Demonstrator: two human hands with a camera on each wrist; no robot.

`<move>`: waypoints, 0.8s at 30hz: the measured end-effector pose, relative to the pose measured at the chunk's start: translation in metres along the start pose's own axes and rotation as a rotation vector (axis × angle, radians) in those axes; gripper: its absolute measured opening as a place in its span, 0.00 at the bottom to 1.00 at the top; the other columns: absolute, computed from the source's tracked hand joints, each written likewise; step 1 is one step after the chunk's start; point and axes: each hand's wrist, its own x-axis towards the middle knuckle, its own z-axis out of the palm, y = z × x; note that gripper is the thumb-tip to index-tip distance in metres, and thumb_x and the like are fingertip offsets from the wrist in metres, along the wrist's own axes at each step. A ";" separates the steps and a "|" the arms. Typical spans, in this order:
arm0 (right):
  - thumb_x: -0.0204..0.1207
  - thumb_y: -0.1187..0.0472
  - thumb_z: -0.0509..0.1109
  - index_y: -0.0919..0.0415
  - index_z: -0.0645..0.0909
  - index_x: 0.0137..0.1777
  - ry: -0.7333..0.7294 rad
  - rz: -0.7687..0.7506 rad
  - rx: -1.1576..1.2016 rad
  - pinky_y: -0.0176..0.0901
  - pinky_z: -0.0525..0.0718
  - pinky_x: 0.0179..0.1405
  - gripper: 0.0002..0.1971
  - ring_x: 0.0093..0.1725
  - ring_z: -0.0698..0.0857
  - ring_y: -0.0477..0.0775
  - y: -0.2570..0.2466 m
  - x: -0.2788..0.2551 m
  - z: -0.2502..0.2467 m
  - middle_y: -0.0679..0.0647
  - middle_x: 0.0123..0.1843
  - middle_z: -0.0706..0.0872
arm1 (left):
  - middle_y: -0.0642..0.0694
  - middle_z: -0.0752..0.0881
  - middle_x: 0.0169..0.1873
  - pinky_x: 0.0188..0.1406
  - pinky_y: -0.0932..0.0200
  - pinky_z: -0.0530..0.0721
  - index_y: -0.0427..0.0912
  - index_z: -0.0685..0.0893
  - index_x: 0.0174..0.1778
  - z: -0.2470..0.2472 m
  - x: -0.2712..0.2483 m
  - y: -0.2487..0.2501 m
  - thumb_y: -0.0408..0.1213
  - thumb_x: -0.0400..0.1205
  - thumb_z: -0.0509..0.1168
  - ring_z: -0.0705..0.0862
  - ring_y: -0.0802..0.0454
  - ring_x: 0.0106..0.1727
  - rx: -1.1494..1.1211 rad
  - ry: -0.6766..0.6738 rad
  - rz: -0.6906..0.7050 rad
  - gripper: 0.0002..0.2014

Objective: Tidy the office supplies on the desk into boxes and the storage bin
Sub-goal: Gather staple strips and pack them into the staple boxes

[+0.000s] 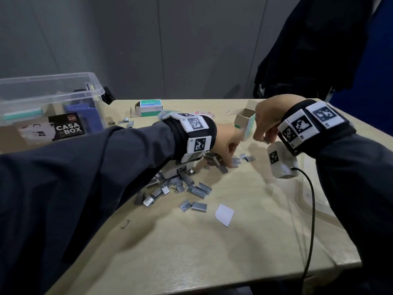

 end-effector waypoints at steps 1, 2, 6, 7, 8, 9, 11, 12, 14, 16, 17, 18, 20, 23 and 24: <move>0.60 0.60 0.77 0.59 0.86 0.25 0.006 -0.001 -0.003 0.48 0.86 0.59 0.06 0.43 0.93 0.54 -0.001 0.000 0.000 0.53 0.32 0.92 | 0.45 0.87 0.38 0.30 0.69 0.74 0.32 0.89 0.47 0.000 -0.001 -0.002 0.44 0.73 0.78 0.77 0.58 0.31 -0.017 -0.005 -0.012 0.17; 0.60 0.60 0.77 0.59 0.87 0.26 0.013 -0.004 -0.004 0.49 0.86 0.60 0.05 0.47 0.93 0.54 -0.002 -0.001 0.000 0.53 0.34 0.92 | 0.44 0.88 0.39 0.29 0.69 0.75 0.32 0.89 0.46 0.000 -0.003 -0.004 0.44 0.73 0.78 0.77 0.58 0.31 -0.030 -0.015 -0.024 0.17; 0.61 0.59 0.78 0.59 0.90 0.30 0.030 -0.036 0.005 0.51 0.87 0.60 0.04 0.50 0.92 0.54 -0.005 -0.005 -0.002 0.52 0.35 0.93 | 0.43 0.90 0.40 0.34 0.64 0.80 0.35 0.90 0.44 -0.003 -0.007 -0.010 0.47 0.70 0.80 0.80 0.55 0.33 -0.118 -0.072 -0.063 0.18; 0.64 0.60 0.78 0.61 0.91 0.34 0.028 -0.046 0.018 0.51 0.88 0.60 0.04 0.50 0.92 0.53 -0.005 -0.006 -0.003 0.52 0.36 0.93 | 0.43 0.91 0.40 0.37 0.61 0.82 0.35 0.90 0.44 -0.004 -0.007 -0.011 0.49 0.71 0.79 0.81 0.54 0.34 -0.155 -0.079 -0.078 0.19; 0.66 0.61 0.78 0.62 0.92 0.38 0.025 -0.053 0.031 0.50 0.88 0.60 0.05 0.51 0.92 0.53 -0.005 -0.007 -0.003 0.52 0.38 0.93 | 0.43 0.90 0.39 0.39 0.59 0.84 0.34 0.90 0.44 -0.004 -0.006 -0.011 0.50 0.72 0.78 0.82 0.54 0.34 -0.186 -0.078 -0.093 0.19; 0.69 0.61 0.78 0.64 0.92 0.41 0.020 -0.061 0.043 0.49 0.88 0.60 0.06 0.52 0.92 0.53 -0.005 -0.007 -0.003 0.52 0.39 0.94 | 0.43 0.90 0.38 0.40 0.58 0.84 0.34 0.89 0.44 -0.004 -0.005 -0.011 0.50 0.73 0.77 0.82 0.54 0.34 -0.207 -0.073 -0.105 0.20; 0.72 0.62 0.78 0.65 0.92 0.45 0.025 -0.069 0.070 0.49 0.87 0.60 0.07 0.53 0.92 0.54 -0.004 -0.008 -0.004 0.54 0.42 0.94 | 0.44 0.89 0.37 0.37 0.59 0.83 0.33 0.89 0.44 -0.004 -0.004 -0.009 0.48 0.74 0.77 0.81 0.53 0.33 -0.211 -0.085 -0.111 0.18; 0.72 0.62 0.77 0.66 0.92 0.46 0.047 -0.072 0.095 0.50 0.87 0.60 0.07 0.53 0.92 0.54 -0.003 -0.007 -0.004 0.54 0.43 0.94 | 0.44 0.88 0.37 0.37 0.60 0.82 0.34 0.89 0.45 -0.004 -0.004 -0.006 0.45 0.74 0.77 0.81 0.53 0.33 -0.194 -0.099 -0.108 0.16; 0.75 0.64 0.74 0.69 0.90 0.47 0.081 -0.078 0.202 0.52 0.88 0.59 0.08 0.51 0.92 0.56 0.000 -0.001 -0.005 0.56 0.42 0.94 | 0.43 0.89 0.39 0.37 0.61 0.83 0.34 0.88 0.46 -0.002 -0.004 -0.003 0.41 0.75 0.77 0.83 0.52 0.36 -0.165 -0.115 -0.099 0.13; 0.80 0.65 0.69 0.73 0.87 0.49 0.042 -0.090 0.360 0.55 0.87 0.61 0.09 0.51 0.92 0.58 0.005 0.004 -0.005 0.59 0.41 0.93 | 0.41 0.90 0.41 0.37 0.61 0.85 0.34 0.89 0.44 -0.001 -0.005 -0.002 0.39 0.75 0.77 0.86 0.50 0.39 -0.158 -0.114 -0.098 0.11; 0.81 0.65 0.68 0.74 0.86 0.50 0.008 -0.110 0.433 0.56 0.87 0.62 0.10 0.51 0.92 0.59 0.007 0.007 -0.006 0.60 0.42 0.93 | 0.41 0.91 0.40 0.35 0.62 0.85 0.34 0.89 0.42 -0.002 -0.006 -0.003 0.38 0.75 0.76 0.87 0.49 0.38 -0.168 -0.096 -0.098 0.09; 0.82 0.64 0.69 0.74 0.86 0.51 -0.011 -0.138 0.501 0.55 0.87 0.61 0.11 0.52 0.92 0.60 0.008 0.008 -0.006 0.61 0.42 0.93 | 0.40 0.90 0.38 0.33 0.64 0.85 0.34 0.88 0.40 -0.003 -0.008 -0.004 0.35 0.75 0.76 0.88 0.49 0.37 -0.192 -0.073 -0.096 0.07; 0.81 0.65 0.71 0.73 0.87 0.50 0.005 -0.199 0.665 0.44 0.91 0.48 0.09 0.46 0.92 0.55 0.010 0.008 -0.005 0.62 0.42 0.93 | 0.38 0.90 0.34 0.30 0.64 0.86 0.30 0.88 0.38 -0.007 -0.013 -0.008 0.28 0.74 0.75 0.87 0.48 0.32 -0.291 -0.056 -0.099 0.04; 0.80 0.68 0.70 0.68 0.88 0.49 0.009 -0.249 0.904 0.29 0.84 0.26 0.06 0.28 0.86 0.42 0.011 0.003 -0.003 0.57 0.34 0.91 | 0.39 0.89 0.29 0.29 0.63 0.87 0.29 0.86 0.36 -0.011 -0.021 -0.015 0.23 0.74 0.74 0.88 0.50 0.27 -0.441 -0.069 -0.130 0.04; 0.81 0.68 0.69 0.67 0.88 0.51 0.008 -0.255 0.946 0.28 0.83 0.25 0.06 0.26 0.84 0.40 0.012 0.003 -0.002 0.56 0.32 0.90 | 0.40 0.89 0.29 0.27 0.64 0.86 0.31 0.85 0.35 -0.012 -0.022 -0.017 0.23 0.75 0.74 0.88 0.51 0.27 -0.453 -0.037 -0.140 0.05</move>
